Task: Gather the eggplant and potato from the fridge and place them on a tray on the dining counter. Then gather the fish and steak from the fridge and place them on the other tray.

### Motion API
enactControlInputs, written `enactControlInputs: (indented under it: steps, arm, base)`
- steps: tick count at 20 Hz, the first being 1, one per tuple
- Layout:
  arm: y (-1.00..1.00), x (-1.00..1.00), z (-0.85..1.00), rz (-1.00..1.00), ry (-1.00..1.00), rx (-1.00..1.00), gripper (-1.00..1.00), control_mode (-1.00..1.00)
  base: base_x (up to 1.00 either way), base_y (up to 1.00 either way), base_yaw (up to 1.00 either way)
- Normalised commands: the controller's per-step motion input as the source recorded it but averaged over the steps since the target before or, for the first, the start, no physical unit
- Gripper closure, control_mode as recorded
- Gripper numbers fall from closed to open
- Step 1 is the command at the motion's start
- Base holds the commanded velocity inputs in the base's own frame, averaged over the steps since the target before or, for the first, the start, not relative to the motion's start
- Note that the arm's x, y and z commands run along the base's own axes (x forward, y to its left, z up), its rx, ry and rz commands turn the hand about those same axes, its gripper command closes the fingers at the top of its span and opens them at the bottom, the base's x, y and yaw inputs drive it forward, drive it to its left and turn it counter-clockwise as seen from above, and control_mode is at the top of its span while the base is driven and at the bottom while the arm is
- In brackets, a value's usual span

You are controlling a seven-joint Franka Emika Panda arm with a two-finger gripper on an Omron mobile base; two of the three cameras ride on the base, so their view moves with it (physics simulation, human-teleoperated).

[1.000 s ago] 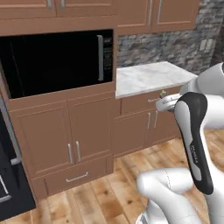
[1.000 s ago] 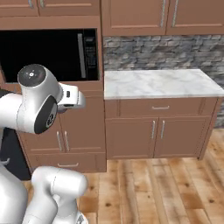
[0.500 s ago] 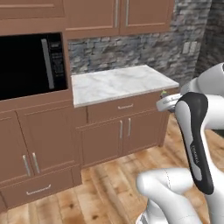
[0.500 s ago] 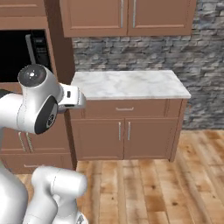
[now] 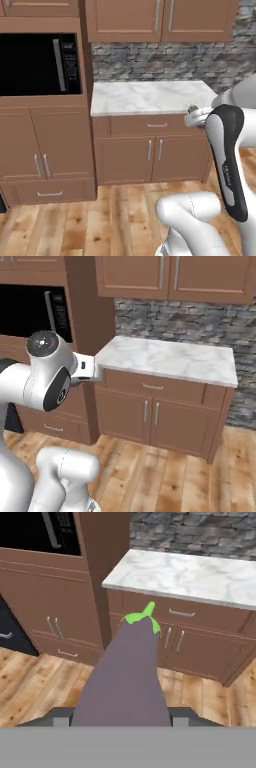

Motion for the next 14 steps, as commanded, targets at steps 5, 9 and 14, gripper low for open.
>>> enactControlInputs:
  steps: [5, 9, 14]
  arm:
    - [0.00, 0.00, 0.00, 0.00, 0.00, 0.00, 1.00, 1.00]
    - [0.00, 0.00, 0.00, 0.00, 0.00, 0.00, 1.00, 1.00]
    - [0.00, 0.00, 0.00, 0.00, 0.00, 0.00, 1.00, 1.00]
  base:
    - [-0.52, -0.24, 0.83]
    - [-0.64, -0.18, 0.84]
    - [-0.83, -0.26, 0.77]
